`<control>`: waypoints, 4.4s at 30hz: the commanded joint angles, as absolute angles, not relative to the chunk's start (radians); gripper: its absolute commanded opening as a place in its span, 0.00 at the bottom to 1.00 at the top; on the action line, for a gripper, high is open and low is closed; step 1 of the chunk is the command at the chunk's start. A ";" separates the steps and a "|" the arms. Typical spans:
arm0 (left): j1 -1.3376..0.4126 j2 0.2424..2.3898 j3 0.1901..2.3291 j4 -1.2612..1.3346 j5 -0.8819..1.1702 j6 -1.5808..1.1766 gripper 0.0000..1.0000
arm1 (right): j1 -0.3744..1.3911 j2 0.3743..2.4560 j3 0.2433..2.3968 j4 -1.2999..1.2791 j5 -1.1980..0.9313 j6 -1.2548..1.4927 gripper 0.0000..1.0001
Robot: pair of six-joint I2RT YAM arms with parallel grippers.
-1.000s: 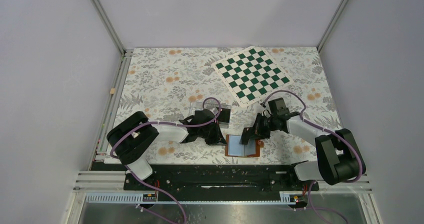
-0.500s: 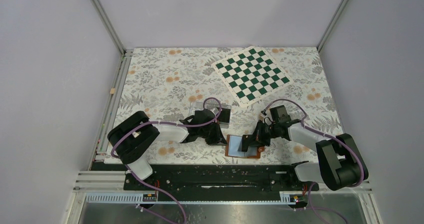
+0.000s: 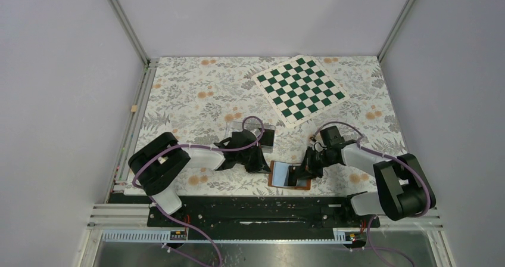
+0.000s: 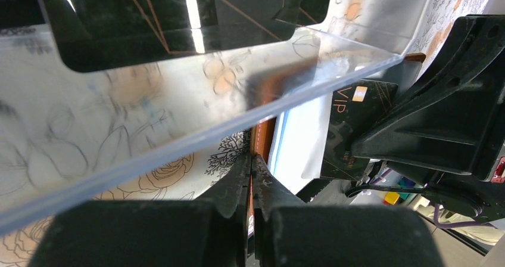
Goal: Put the credit cards into the card holder
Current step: Insert the credit card into the card holder.
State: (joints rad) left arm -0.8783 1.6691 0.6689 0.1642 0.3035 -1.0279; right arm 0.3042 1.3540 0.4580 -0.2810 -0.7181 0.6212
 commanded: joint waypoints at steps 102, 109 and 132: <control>-0.952 1.648 0.752 0.158 0.336 -0.946 0.38 | 0.574 1.607 0.753 -0.537 -0.433 0.494 0.00; -0.961 1.541 0.757 0.080 0.270 -0.915 0.38 | 0.574 1.612 0.755 -0.537 -0.432 0.493 0.00; -0.994 1.696 0.864 0.026 0.263 -0.889 0.38 | 0.573 1.609 0.752 -0.538 -0.436 0.490 0.00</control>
